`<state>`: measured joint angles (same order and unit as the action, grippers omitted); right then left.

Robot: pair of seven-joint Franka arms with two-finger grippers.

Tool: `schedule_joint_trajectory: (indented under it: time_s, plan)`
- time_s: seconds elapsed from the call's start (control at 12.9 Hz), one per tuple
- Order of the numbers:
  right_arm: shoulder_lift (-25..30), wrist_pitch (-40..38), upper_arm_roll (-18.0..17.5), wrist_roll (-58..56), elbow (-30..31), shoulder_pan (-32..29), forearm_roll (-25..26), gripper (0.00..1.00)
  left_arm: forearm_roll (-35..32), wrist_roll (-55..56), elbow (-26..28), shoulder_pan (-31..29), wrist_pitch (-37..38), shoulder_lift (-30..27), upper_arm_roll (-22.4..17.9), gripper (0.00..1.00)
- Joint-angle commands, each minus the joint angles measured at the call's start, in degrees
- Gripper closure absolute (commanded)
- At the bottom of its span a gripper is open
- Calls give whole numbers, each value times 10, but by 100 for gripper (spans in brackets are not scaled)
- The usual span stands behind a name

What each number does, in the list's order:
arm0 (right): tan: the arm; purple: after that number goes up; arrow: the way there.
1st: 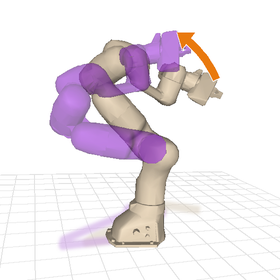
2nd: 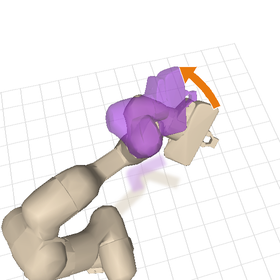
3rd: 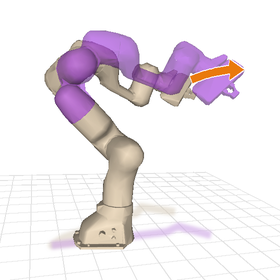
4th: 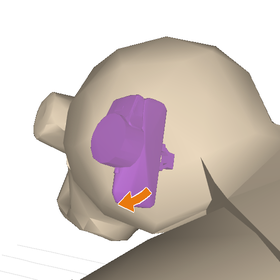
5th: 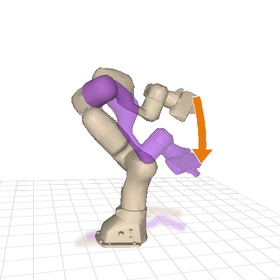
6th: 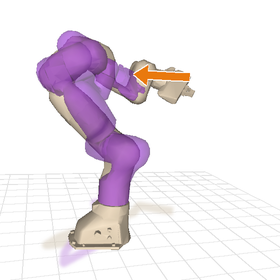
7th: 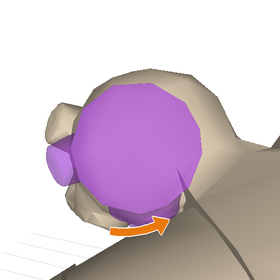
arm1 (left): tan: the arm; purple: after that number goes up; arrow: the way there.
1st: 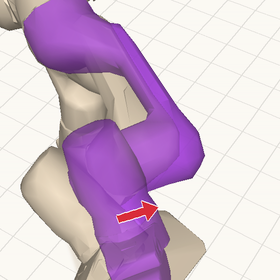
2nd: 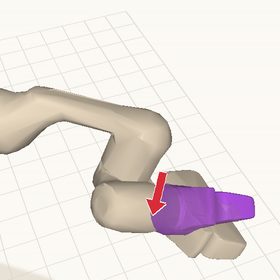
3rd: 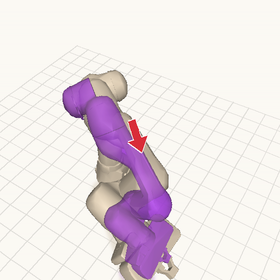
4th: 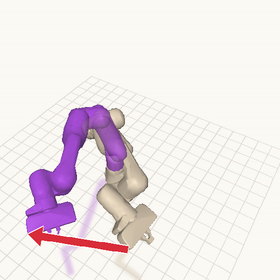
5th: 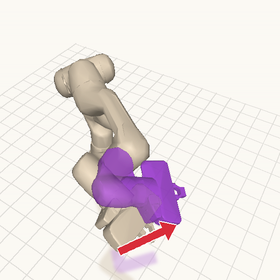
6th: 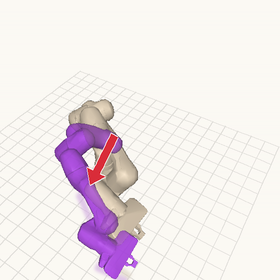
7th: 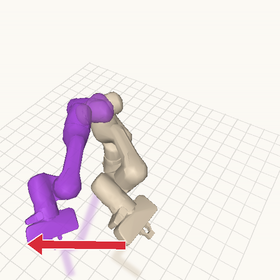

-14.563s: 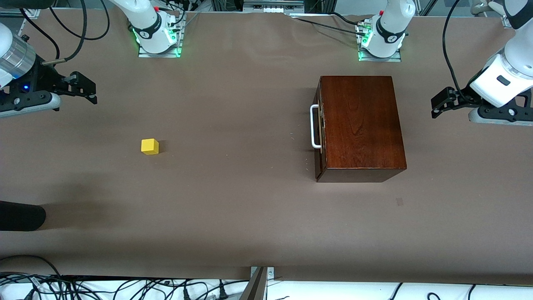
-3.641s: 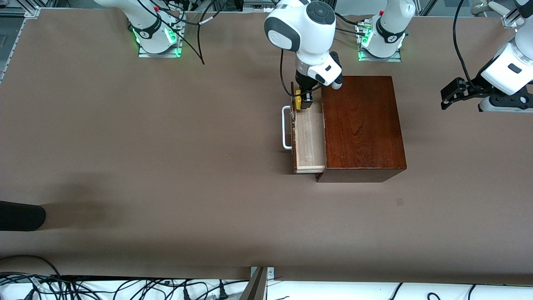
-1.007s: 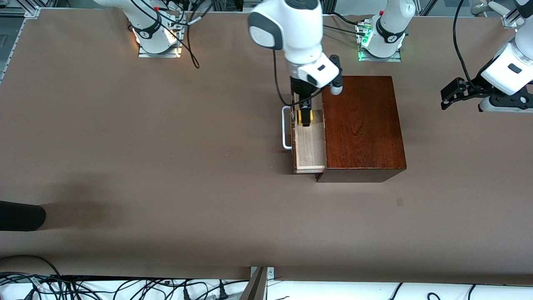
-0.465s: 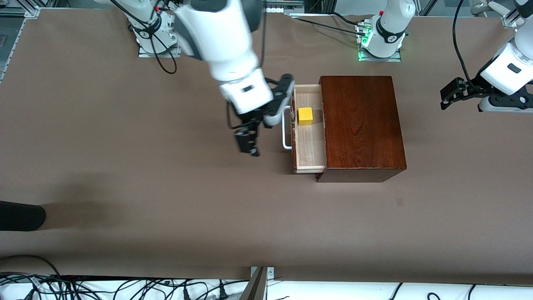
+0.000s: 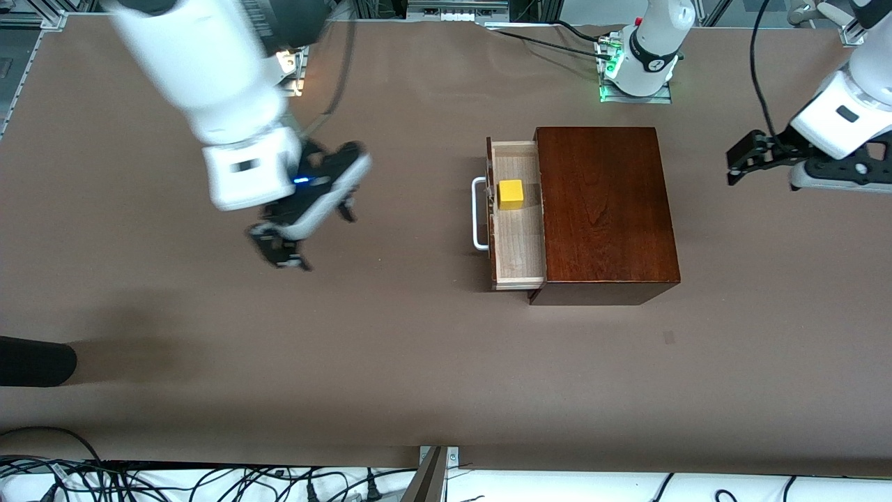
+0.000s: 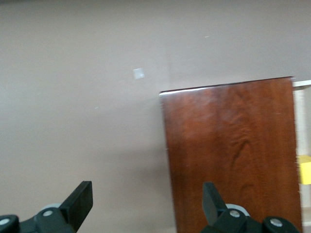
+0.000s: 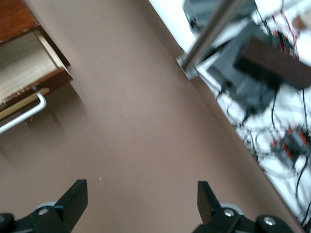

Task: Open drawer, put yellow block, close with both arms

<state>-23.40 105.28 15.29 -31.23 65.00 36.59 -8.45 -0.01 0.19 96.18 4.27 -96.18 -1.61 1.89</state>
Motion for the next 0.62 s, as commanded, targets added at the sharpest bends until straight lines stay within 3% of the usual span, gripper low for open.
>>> schedule_joint_trajectory:
  time_s: [0.0, 0.23, 0.39, 0.54]
  plan:
    - [122, 0, 38, 11, 161, -2, -30, 0, 36, 6, -63, 17, 33, 50, 20, 0]
    - [221, -9, 31, 23, 264, -84, -27, 0, 75, -2, -70, 53, 77, 81, 48, 0]
    - [233, -59, 17, 43, 268, -145, -25, 0, 119, 0, -70, 85, 77, 101, 51, 0]
    - [230, -67, -32, 69, 268, -227, -11, 0, 130, -4, -89, 126, 76, 124, 51, 0]
